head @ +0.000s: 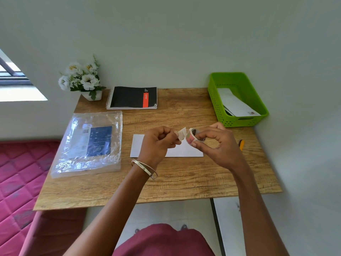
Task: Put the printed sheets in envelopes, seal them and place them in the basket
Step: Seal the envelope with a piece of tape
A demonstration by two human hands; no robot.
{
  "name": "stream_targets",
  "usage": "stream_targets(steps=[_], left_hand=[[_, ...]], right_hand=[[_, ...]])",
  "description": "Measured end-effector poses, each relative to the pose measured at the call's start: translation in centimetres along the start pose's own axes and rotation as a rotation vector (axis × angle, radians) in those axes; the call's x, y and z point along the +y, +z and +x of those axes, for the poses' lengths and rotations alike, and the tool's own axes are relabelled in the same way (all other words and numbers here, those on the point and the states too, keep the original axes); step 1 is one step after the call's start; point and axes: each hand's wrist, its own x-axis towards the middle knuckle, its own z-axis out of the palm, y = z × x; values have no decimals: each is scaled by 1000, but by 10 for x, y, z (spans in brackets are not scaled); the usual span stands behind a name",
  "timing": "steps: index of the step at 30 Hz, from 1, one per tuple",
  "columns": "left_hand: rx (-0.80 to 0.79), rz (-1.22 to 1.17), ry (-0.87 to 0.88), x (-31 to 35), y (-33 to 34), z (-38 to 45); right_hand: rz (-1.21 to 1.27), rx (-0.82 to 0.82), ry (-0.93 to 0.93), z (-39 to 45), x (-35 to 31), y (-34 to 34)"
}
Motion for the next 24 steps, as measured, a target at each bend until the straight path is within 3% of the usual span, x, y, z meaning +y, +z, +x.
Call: stream_targets(steps=[7, 13, 18, 24], left_hand=[[33, -168, -110, -5, -4, 0], [47, -131, -141, -12, -5, 3], [66, -76, -143, -17, -3, 6], [61, -14, -121, -23, 0, 12]], right_hand=[[15, 54, 159, -11, 18, -12], [-411, 134, 478, -24, 71, -7], [-653, 77, 505, -28, 103, 6], [-757, 90, 426, -32, 116, 19]])
